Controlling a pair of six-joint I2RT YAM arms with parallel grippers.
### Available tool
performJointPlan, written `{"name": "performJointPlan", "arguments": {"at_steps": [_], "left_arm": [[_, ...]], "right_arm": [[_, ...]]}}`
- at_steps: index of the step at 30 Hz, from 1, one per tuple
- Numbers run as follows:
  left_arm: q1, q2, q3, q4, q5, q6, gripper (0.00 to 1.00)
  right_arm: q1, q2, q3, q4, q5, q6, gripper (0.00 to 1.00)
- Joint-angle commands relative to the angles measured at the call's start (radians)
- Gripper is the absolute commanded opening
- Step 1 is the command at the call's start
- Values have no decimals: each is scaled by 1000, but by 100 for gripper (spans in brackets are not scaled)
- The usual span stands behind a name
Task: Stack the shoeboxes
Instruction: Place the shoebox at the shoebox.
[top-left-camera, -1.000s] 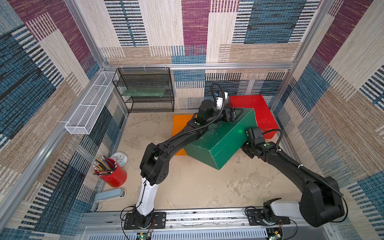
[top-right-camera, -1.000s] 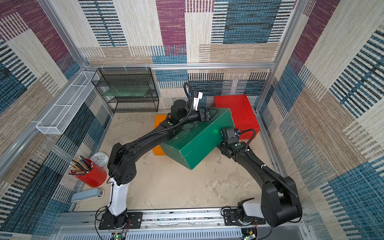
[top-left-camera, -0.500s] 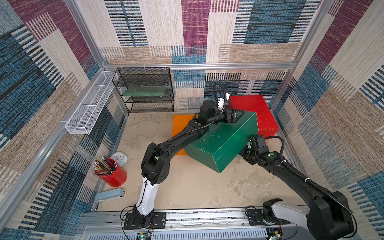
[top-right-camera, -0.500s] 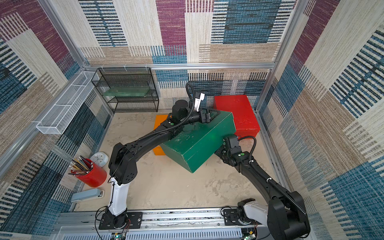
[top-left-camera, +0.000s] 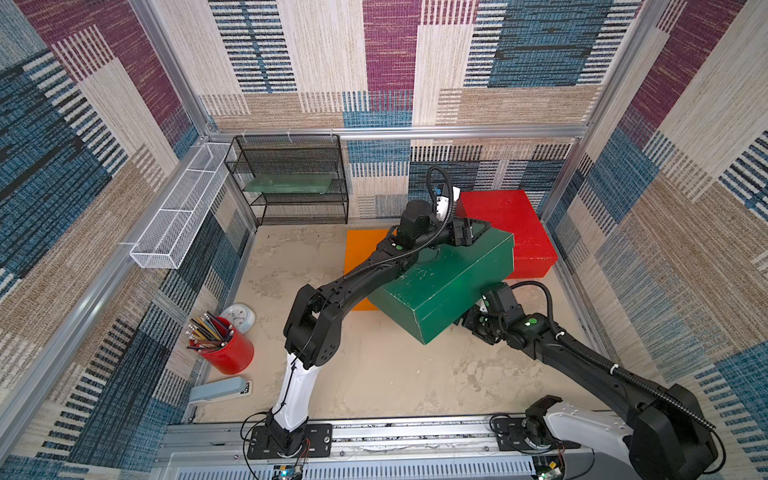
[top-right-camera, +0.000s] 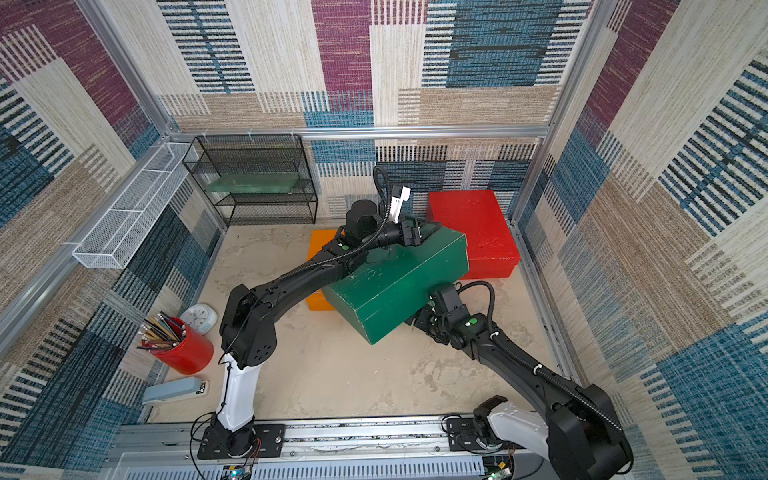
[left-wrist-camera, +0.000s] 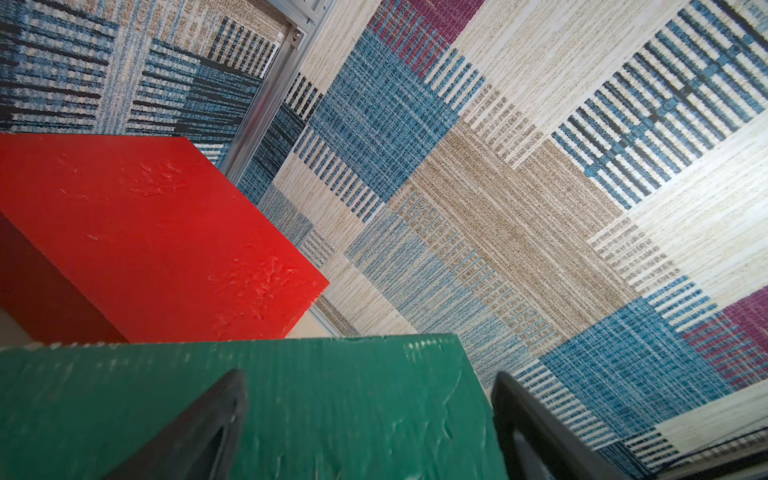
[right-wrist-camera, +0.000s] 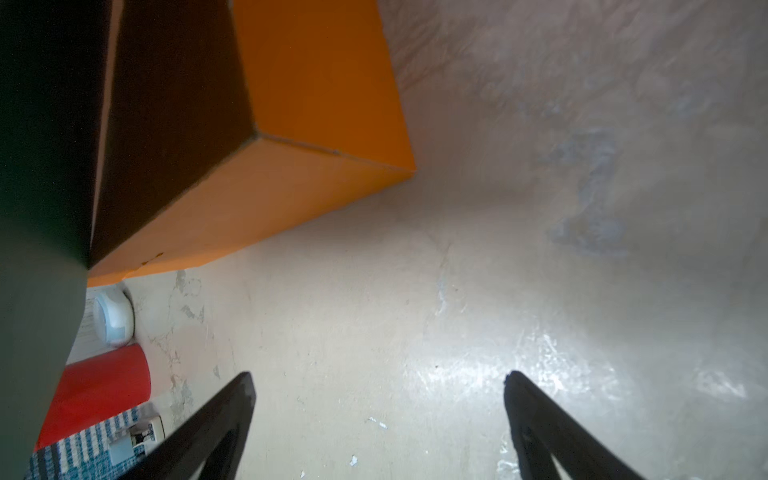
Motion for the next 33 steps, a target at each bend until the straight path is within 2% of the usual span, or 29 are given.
{"name": "performJointPlan", "arguments": {"at_steps": [1,13,27,33], "left_arm": [[4,21,-6,-218,-10,-12,94],[16,6,-15,-247,1,19,94],[58,0,30,-271,30,24,97],[101,-11,67,-300,61,27,98]], "right_arm": [[29,-1,14,61,7,12,95],[139,156,57,136,-50,-2,95],[186,401,215,242,-122,-3,95],[198,444,259,252,-126,12,95]]}}
